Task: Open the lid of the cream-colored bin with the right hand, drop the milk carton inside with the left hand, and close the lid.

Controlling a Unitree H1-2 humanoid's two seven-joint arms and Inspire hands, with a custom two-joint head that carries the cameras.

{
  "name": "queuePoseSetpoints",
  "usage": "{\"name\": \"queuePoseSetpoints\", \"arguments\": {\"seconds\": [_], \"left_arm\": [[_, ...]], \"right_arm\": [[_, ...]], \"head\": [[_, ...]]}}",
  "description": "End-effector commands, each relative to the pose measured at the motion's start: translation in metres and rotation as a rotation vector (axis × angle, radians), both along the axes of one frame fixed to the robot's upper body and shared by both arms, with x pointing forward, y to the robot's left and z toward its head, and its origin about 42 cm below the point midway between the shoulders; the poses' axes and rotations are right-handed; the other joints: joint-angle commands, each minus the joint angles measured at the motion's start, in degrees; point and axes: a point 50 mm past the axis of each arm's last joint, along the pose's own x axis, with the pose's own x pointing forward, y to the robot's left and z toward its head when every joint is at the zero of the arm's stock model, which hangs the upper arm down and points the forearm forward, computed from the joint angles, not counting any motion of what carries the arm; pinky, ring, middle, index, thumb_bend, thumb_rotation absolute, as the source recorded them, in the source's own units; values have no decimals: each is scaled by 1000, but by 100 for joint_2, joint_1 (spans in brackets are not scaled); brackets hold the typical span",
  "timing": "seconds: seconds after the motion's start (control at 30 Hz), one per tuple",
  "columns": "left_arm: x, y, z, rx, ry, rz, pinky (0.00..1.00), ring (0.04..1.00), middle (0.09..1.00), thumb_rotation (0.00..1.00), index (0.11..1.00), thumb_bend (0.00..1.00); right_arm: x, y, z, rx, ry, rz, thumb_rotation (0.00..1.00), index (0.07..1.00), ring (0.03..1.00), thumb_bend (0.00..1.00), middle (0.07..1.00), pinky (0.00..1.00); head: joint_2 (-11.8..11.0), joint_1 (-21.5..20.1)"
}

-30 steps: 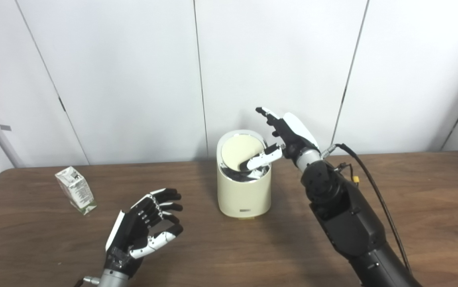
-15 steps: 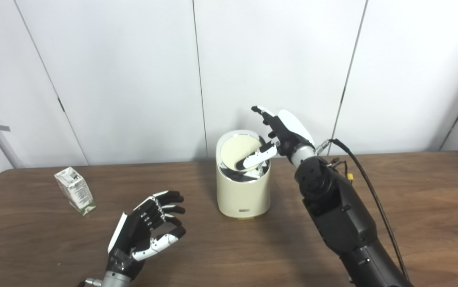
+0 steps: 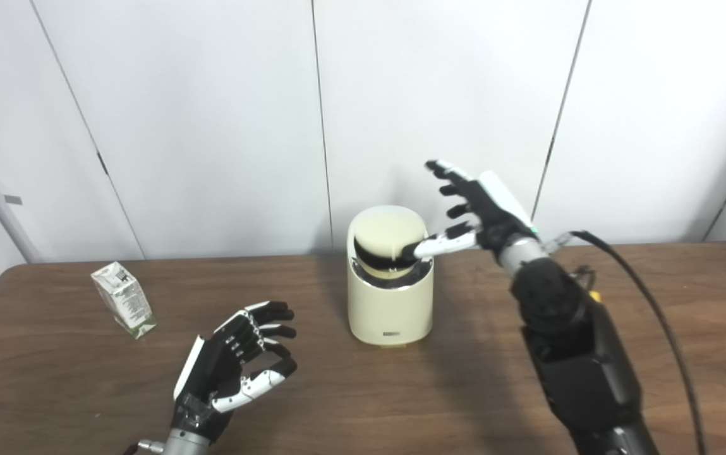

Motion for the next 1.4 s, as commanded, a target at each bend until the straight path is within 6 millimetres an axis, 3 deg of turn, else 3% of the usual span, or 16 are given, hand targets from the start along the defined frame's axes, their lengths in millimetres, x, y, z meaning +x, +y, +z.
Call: {"name": "queuePoseSetpoints", "arguments": {"seconds": [0.0,0.1,0.53,0.7,0.87,1.03,1.2,1.37], "left_arm": [[-7,-1,-9,-12,17,7,527,663,737,145,751,708],[-6,-1,-10,-11,12,6,528,658,736,144,749,706],[-5,-2,-9,-19,22,5,529,660,735,134,749,705],[-5,-2,-9,-18,22,6,531,662,737,122,749,703],[-5,-2,-10,-11,19,6,526,660,739,98,752,699],[-6,-3,-10,-17,24,6,530,665,742,81,754,696],[-7,-7,-11,-18,19,2,522,661,740,90,755,701],[-7,-20,-13,-32,4,-9,511,661,741,73,751,704]], "right_arm": [[-11,0,23,61,-124,15,251,893,845,732,881,666],[-26,-6,14,120,-157,25,248,879,835,748,864,697],[-86,-34,-65,182,-82,54,347,889,849,800,885,699],[-100,-41,-87,167,-88,52,295,895,821,841,901,701],[-110,-43,-101,195,-53,48,174,912,849,859,935,729],[-114,-48,-111,188,-50,44,183,920,848,841,934,705],[-118,-54,-118,193,-43,38,173,921,851,823,931,719],[-119,-68,-124,220,-39,50,111,934,877,786,947,766]], "head": [[8,-7],[7,-19],[-13,-1],[-10,9],[-14,87],[-35,181],[-127,626],[-352,1507]]}}
